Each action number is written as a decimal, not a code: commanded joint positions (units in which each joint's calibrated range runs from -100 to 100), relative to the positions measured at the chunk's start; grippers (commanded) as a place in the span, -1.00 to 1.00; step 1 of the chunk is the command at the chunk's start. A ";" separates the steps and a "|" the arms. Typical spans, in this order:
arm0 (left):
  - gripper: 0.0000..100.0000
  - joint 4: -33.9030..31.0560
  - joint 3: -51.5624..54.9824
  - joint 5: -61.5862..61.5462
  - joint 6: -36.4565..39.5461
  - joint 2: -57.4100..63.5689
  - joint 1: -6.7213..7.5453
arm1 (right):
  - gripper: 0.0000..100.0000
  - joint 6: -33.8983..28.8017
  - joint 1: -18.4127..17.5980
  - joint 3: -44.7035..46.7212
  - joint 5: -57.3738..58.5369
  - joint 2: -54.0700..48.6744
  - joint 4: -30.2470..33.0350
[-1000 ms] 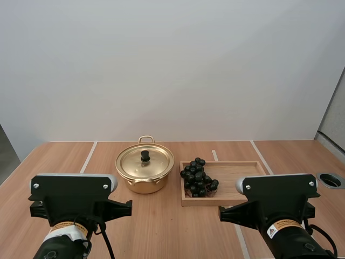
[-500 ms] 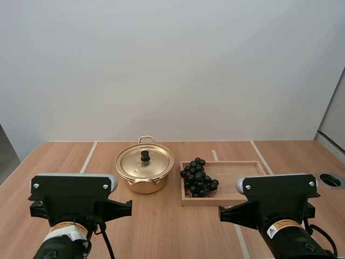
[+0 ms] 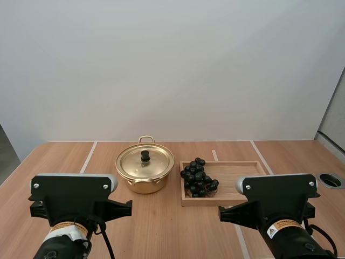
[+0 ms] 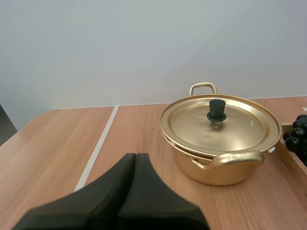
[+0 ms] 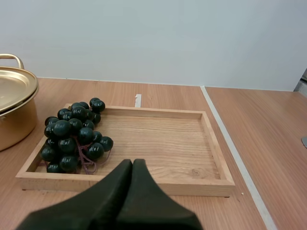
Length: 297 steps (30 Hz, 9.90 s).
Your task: Open the pot, put the grape inside, and close it
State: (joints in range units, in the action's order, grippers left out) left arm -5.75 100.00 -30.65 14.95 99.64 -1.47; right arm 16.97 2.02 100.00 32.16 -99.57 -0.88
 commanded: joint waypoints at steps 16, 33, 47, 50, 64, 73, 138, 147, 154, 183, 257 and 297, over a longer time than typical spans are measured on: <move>-1.00 -0.59 -13.77 8.60 -0.04 0.36 -0.07 | -1.00 -0.19 -0.06 -9.26 -11.96 -0.43 0.44; -1.00 1.21 -39.51 -21.49 -3.71 -15.61 -0.07 | -1.00 -0.19 -0.06 -40.37 16.09 19.63 0.44; -1.00 1.21 -49.18 -25.01 -5.62 -24.81 -0.07 | -1.00 -0.19 -0.06 -55.46 26.36 30.84 0.44; -1.00 1.11 -49.18 -25.01 -5.53 -24.83 -0.07 | -1.00 -0.19 -0.06 -55.46 26.70 30.85 0.44; -1.00 16.23 -51.61 -33.32 -29.67 -29.75 -0.07 | -1.00 6.09 -0.06 -56.02 26.66 34.90 -2.45; -1.00 19.48 -56.50 -36.86 -33.94 -42.60 -0.07 | -1.00 11.18 -0.06 -56.76 26.92 39.25 -6.57; 1.00 25.17 -69.74 -39.50 -38.89 -95.90 5.09 | 0.79 19.95 -0.06 -56.76 33.88 56.07 -12.06; 1.00 21.36 -70.33 -39.86 -36.68 -98.42 5.09 | 0.79 19.95 -0.06 -56.76 33.88 56.07 -12.06; 1.00 21.36 -70.33 -38.44 -36.67 -99.15 5.09 | 0.79 19.95 -0.06 -56.76 33.88 56.07 -12.06; 0.61 21.72 -71.82 -36.99 -37.83 -104.17 5.09 | 0.79 19.95 -0.06 -56.76 34.44 56.07 -12.06; -1.00 20.86 -85.71 -41.76 -30.04 -43.95 4.87 | 0.78 26.52 -6.99 -56.76 27.93 87.23 -17.17; -1.00 21.39 -85.87 -42.18 -30.04 -43.81 4.87 | -1.00 26.16 -7.63 -56.76 29.24 97.79 -14.22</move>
State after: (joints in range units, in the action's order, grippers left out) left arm 14.70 14.67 -74.12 -15.44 55.35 3.43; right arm 42.87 -5.43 42.00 57.15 -1.45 -16.76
